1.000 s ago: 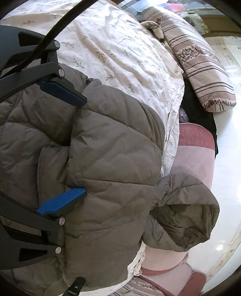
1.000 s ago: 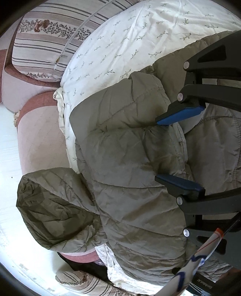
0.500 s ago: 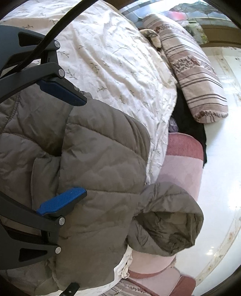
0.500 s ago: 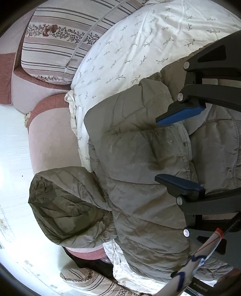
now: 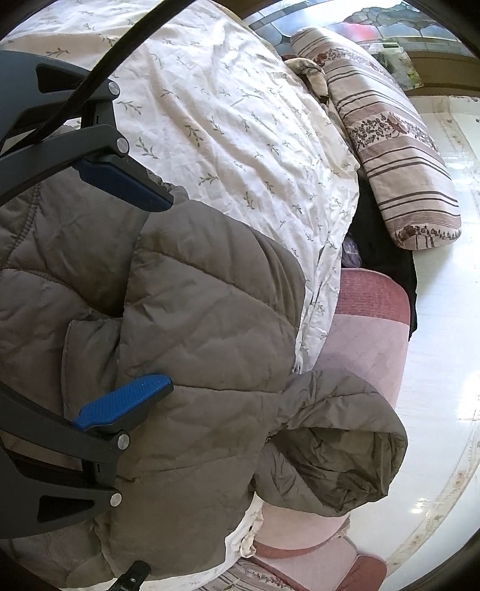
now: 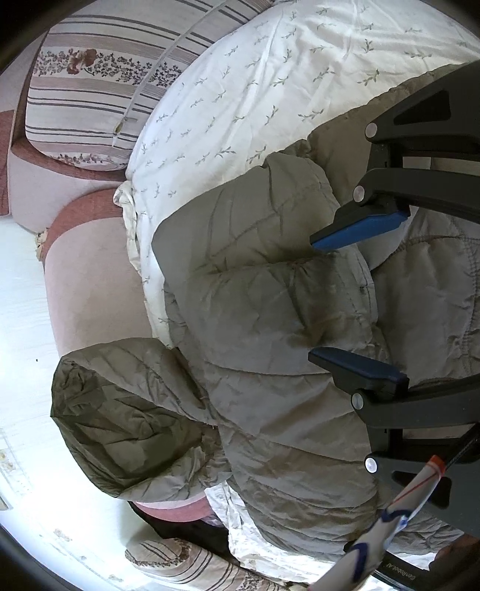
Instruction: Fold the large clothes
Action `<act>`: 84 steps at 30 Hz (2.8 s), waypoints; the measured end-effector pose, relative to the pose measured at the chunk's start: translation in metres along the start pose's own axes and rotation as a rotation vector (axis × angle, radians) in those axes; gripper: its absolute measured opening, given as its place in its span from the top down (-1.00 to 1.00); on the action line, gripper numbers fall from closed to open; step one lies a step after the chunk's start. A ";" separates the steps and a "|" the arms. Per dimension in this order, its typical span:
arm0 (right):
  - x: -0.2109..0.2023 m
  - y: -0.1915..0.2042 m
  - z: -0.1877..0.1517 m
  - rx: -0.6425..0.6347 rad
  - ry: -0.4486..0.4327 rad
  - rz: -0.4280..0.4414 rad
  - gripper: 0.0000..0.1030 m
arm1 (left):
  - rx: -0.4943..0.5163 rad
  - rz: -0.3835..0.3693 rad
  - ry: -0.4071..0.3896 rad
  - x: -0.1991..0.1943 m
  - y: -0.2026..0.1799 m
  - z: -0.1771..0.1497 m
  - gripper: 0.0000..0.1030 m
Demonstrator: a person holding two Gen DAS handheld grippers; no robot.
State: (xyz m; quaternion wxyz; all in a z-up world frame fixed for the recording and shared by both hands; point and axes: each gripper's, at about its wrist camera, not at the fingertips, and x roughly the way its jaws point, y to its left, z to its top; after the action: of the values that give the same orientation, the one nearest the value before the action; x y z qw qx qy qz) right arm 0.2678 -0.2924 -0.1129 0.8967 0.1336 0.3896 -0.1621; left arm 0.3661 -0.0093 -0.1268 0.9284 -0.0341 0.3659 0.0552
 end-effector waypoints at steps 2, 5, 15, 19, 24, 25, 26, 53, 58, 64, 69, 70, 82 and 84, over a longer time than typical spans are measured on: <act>-0.001 0.000 0.000 -0.002 -0.005 -0.001 -0.16 | 0.005 0.001 -0.004 -0.001 -0.001 0.000 -0.73; -0.002 0.001 0.001 -0.006 -0.007 0.000 -0.16 | 0.017 0.002 -0.011 -0.002 -0.003 -0.001 -0.73; -0.010 0.000 0.003 -0.011 -0.028 0.005 -0.16 | 0.050 0.010 -0.044 -0.007 -0.011 0.000 -0.73; -0.026 -0.005 0.009 -0.001 -0.054 0.027 -0.16 | 0.051 0.011 -0.066 -0.012 -0.011 0.004 -0.73; -0.049 -0.007 0.017 -0.003 -0.089 0.038 -0.16 | 0.017 -0.030 -0.078 -0.018 -0.007 0.013 -0.73; -0.051 -0.007 0.018 -0.007 -0.080 0.052 -0.16 | 0.015 -0.039 -0.076 -0.018 -0.007 0.014 -0.73; -0.054 -0.005 0.020 -0.014 -0.071 0.062 -0.16 | 0.017 -0.047 -0.075 -0.019 -0.008 0.015 -0.73; -0.082 0.078 0.221 -0.083 -0.107 0.152 -0.16 | 0.027 -0.048 -0.089 -0.019 -0.002 0.024 -0.73; -0.042 0.084 0.254 -0.094 -0.097 0.126 -0.16 | 0.056 -0.040 -0.082 -0.014 -0.008 0.021 -0.73; 0.029 0.072 0.283 -0.045 -0.061 0.151 -0.16 | 0.077 -0.054 -0.092 -0.011 -0.016 0.016 -0.73; 0.083 0.070 0.298 -0.021 -0.047 0.145 -0.16 | 0.107 -0.036 -0.098 -0.003 -0.023 0.012 -0.73; 0.088 0.073 0.299 -0.027 -0.046 0.140 -0.16 | 0.111 -0.031 -0.096 0.001 -0.024 0.012 -0.73; 0.129 0.082 0.283 -0.163 -0.081 0.060 0.86 | 0.072 -0.052 -0.023 0.024 -0.018 0.010 -0.73; 0.106 0.072 0.271 -0.164 -0.119 0.112 0.87 | 0.074 -0.049 -0.027 0.022 -0.018 0.009 -0.73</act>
State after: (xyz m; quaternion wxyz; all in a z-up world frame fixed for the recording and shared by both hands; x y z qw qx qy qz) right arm 0.5422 -0.3455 -0.0047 0.9338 0.0715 0.3397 -0.0871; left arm 0.3910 -0.0246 -0.1348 0.9350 -0.0081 0.3541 0.0197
